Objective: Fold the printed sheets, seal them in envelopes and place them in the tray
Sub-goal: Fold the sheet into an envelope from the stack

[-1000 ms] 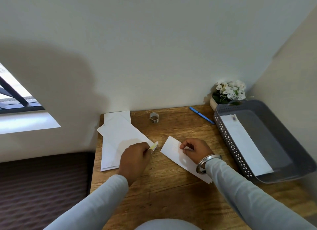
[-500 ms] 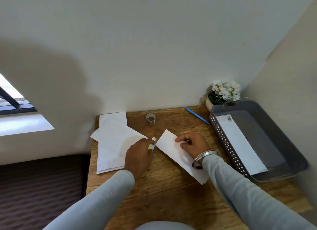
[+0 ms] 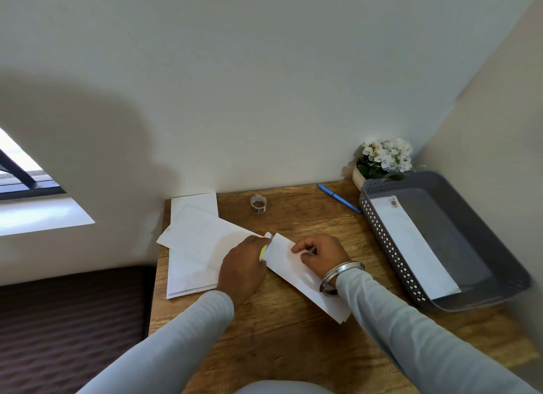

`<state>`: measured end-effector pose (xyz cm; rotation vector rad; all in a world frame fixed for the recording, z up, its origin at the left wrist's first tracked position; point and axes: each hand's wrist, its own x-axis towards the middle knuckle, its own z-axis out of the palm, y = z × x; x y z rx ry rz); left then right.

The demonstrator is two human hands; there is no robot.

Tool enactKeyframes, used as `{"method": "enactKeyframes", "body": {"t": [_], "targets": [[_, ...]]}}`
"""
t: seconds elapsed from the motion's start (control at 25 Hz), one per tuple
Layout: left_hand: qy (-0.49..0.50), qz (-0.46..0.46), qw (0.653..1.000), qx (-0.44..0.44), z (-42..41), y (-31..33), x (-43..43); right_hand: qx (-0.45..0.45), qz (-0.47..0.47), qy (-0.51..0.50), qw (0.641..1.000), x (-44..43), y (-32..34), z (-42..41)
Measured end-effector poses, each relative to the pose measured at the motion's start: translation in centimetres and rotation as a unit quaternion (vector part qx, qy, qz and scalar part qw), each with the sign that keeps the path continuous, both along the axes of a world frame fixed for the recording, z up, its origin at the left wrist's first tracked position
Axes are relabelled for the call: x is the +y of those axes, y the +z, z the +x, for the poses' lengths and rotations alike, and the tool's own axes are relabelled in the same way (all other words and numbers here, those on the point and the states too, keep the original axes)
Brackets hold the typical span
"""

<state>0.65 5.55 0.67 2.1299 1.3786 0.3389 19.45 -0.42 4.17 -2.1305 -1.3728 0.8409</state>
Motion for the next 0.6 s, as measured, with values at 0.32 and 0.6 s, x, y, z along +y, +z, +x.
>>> {"method": "enactKeyframes", "body": {"t": [0.32, 0.6], "targets": [[-0.019, 0.006, 1.000, -0.017, -0.4, 0.4, -0.8, 0.015, -0.041, 0.038, 0.998, 0.6, 0.5, -0.5], [-0.047, 0.036, 0.998, -0.027, 0.4, 1.8, -2.4, 0.039, -0.044, 0.022, 0.998, 2.2, 0.5, -1.3]]}}
